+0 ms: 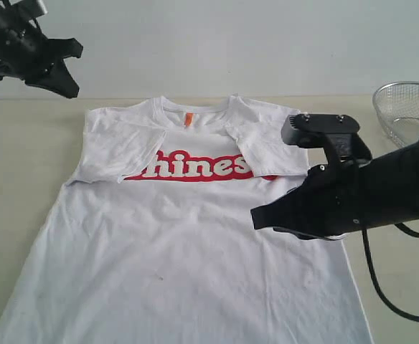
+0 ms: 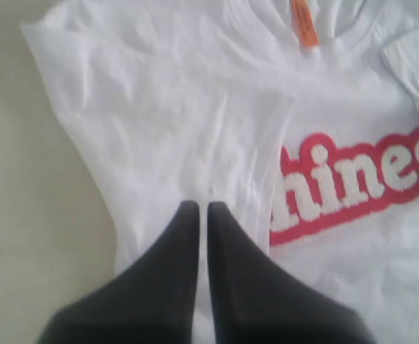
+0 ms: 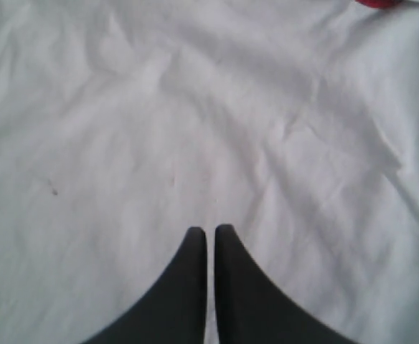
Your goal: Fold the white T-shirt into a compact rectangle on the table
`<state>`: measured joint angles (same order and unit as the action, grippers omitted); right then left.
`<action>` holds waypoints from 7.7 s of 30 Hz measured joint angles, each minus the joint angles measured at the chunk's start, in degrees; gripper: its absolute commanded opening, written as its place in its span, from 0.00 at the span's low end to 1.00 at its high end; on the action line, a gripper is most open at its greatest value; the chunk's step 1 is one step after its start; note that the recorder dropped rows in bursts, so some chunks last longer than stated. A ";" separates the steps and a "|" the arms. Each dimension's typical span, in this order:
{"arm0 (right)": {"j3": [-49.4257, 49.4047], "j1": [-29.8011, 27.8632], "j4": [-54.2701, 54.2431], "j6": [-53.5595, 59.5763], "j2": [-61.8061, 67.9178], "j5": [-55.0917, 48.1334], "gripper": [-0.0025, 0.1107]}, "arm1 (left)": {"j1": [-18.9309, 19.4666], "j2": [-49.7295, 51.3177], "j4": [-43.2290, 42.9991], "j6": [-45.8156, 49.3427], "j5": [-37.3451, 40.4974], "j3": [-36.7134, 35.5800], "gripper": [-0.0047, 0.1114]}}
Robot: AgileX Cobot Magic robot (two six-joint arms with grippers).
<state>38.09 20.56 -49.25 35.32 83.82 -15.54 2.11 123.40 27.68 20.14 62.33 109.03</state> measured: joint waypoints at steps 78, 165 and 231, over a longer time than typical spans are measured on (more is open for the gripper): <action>-18.15 0.00 31.81 -41.37 -10.56 -17.91 0.45 | 0.00 -37.91 -17.73 -7.16 -7.25 -78.30 0.51; -18.06 0.00 30.57 -39.10 -3.15 -13.84 0.45 | 0.00 -20.19 -5.04 3.36 -4.28 -77.86 0.47; -18.06 0.00 13.92 -19.24 -3.15 -14.65 0.45 | 0.00 -19.75 2.32 10.91 -8.30 -77.81 0.08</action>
<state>20.04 20.56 -35.33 16.08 80.67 -30.20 2.11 103.65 30.00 31.05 54.03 31.22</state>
